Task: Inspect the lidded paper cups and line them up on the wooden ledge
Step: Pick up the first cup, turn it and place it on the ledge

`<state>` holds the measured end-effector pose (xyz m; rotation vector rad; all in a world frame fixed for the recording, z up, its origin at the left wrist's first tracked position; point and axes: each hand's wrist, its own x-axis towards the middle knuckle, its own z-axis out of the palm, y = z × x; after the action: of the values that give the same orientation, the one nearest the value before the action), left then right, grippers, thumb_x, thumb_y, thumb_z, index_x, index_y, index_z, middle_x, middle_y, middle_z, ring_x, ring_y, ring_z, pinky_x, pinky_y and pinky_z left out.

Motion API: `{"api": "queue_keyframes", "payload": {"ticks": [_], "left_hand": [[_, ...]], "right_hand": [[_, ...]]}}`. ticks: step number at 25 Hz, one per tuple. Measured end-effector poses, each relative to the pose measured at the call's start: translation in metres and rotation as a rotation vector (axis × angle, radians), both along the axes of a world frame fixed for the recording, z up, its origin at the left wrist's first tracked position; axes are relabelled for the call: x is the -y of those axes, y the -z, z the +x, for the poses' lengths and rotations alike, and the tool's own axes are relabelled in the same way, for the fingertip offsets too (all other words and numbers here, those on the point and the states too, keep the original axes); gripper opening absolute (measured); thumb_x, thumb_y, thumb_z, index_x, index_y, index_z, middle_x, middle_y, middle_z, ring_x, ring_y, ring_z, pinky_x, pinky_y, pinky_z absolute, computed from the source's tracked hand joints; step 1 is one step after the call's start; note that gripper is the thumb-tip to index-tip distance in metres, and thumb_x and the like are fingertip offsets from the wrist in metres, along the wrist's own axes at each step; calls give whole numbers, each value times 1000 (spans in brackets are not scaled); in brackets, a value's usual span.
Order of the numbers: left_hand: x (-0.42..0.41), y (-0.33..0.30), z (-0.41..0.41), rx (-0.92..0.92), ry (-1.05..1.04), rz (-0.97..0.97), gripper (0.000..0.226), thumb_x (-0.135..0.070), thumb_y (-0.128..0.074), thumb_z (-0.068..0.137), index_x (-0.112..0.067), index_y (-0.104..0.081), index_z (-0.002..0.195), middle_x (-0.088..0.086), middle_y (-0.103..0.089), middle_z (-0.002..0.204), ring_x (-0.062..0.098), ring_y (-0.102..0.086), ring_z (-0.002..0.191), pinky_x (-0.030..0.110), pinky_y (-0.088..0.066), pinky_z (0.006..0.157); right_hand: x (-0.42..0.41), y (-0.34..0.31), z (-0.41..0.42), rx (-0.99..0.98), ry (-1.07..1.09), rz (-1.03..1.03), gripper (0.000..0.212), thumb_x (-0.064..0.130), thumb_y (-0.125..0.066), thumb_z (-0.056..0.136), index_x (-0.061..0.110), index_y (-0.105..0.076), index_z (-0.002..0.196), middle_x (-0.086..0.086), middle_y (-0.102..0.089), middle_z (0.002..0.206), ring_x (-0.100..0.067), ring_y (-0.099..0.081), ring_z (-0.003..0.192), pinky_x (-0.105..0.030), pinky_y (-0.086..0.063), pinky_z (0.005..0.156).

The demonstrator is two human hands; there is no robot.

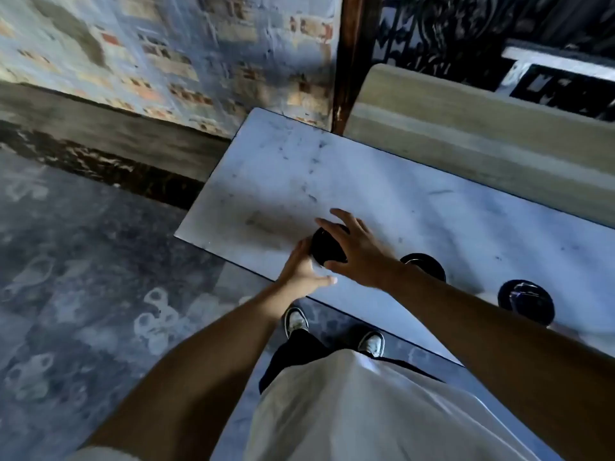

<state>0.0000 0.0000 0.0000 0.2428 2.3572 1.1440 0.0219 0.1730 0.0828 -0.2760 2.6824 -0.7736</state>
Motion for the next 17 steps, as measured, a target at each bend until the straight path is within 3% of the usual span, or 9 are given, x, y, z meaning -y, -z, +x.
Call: {"api": "queue_keyframes", "payload": {"ticks": [2,3,6,9,13,15,17], "left_hand": [[-5,4,-8,20,12,38,82,-22,-93,67,-19,-52,138,5,-61,135,21,-64,111,21,-53,83],[-7,6,-10,30,20,43,78,-20,-92,68,-21,-54,135,3,-64,132,21,-65,110,22,-54,81],[-7,9,-17,41,60,88,79,-21,-91,71,-21,-52,140,3,-67,132,22,-65,118,40,-58,92],[1,0,-20,60,56,192,73,-25,-88,71,-16,-54,136,5,-70,127,24,-68,117,42,-58,91],[2,-32,-21,143,50,238,68,-44,-82,63,-27,-58,124,-6,-75,110,12,-73,97,34,-60,76],[-3,-50,-21,179,74,262,66,-48,-79,62,-31,-59,122,-8,-74,108,8,-73,95,30,-59,76],[-8,-65,-18,191,81,283,62,-47,-76,65,-35,-57,123,-11,-74,108,3,-72,95,28,-60,77]], "right_hand": [[4,3,-2,15,45,-35,73,36,-69,92,26,-34,156,-3,-21,164,-29,-30,146,-49,-46,106],[4,5,0,13,61,-32,70,37,-68,93,24,-37,154,-4,-26,161,-30,-33,143,-46,-45,107],[2,9,-1,17,132,-40,68,37,-66,91,25,-39,152,-4,-34,156,-30,-40,138,-39,-43,105],[-3,1,-7,64,223,-122,68,34,-65,86,34,-42,151,-2,-41,148,-25,-47,132,-34,-45,103],[-18,-19,-19,126,383,-266,62,47,-55,79,49,-50,142,6,-49,126,-12,-52,114,-8,-38,84],[-28,-28,-22,164,448,-341,55,52,-48,78,50,-58,132,4,-52,116,-14,-54,110,-17,-42,84],[-33,-34,-26,209,541,-410,45,51,-46,78,42,-67,117,3,-59,111,-18,-59,107,-34,-50,88]]}}
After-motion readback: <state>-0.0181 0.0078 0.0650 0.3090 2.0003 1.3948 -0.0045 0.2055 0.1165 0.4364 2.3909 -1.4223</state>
